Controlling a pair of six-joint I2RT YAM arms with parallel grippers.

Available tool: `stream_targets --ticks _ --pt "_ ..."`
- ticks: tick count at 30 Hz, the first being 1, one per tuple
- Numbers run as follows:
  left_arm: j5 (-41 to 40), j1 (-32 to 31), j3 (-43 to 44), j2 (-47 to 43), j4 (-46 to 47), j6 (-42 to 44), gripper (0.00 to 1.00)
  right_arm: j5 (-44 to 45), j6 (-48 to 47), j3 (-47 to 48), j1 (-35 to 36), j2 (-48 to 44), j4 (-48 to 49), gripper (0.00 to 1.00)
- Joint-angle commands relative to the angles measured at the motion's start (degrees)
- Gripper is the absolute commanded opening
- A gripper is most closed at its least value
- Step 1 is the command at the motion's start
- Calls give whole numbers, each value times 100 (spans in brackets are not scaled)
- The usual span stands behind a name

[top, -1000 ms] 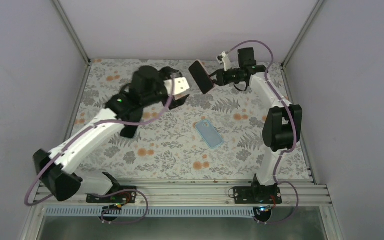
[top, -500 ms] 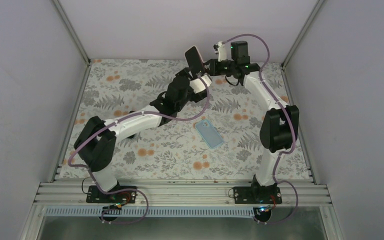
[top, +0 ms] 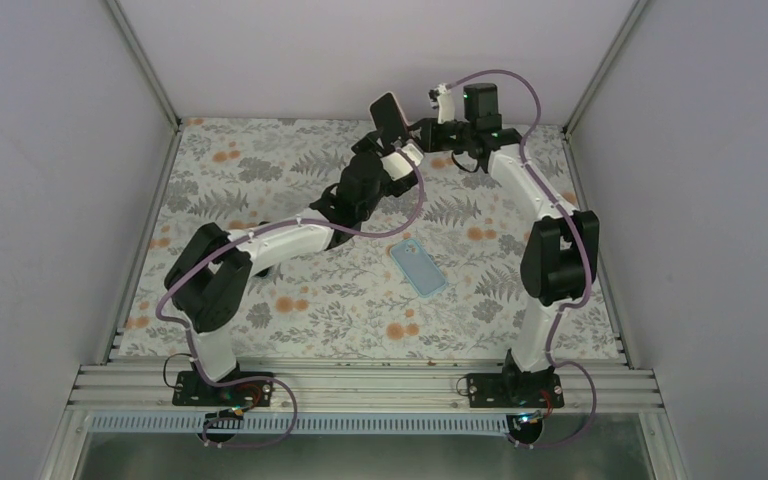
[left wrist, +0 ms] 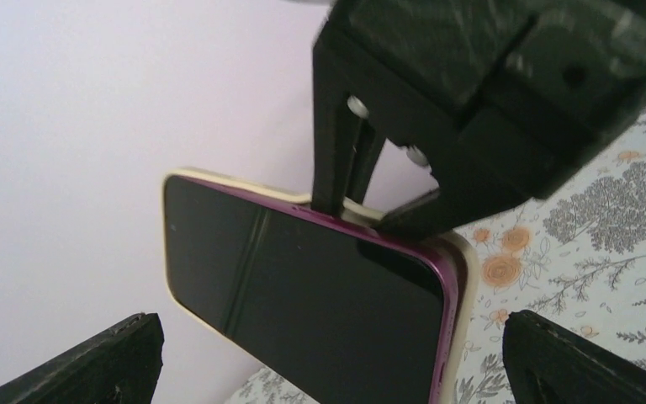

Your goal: Take the phone out of the phone case

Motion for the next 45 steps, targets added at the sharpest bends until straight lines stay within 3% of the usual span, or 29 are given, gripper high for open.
stream_targets --ticks 1,24,36,40,43,45 --pt "-177 17 186 64 243 -27 99 -333 172 -45 -13 -466 555 4" --pt "-667 -3 192 40 787 141 97 -340 1 -307 8 -444 571 4" --pt "-1321 -261 402 599 1891 1299 95 -315 -71 -404 144 -453 539 4" --pt "-1508 -290 380 757 2123 1472 76 -363 -23 -421 142 -502 533 4" --pt "-1959 -291 484 966 2284 1743 67 -382 -10 -398 142 -584 519 4" --pt "-2057 -290 432 993 2411 1844 53 -370 -12 -404 145 -661 526 4"
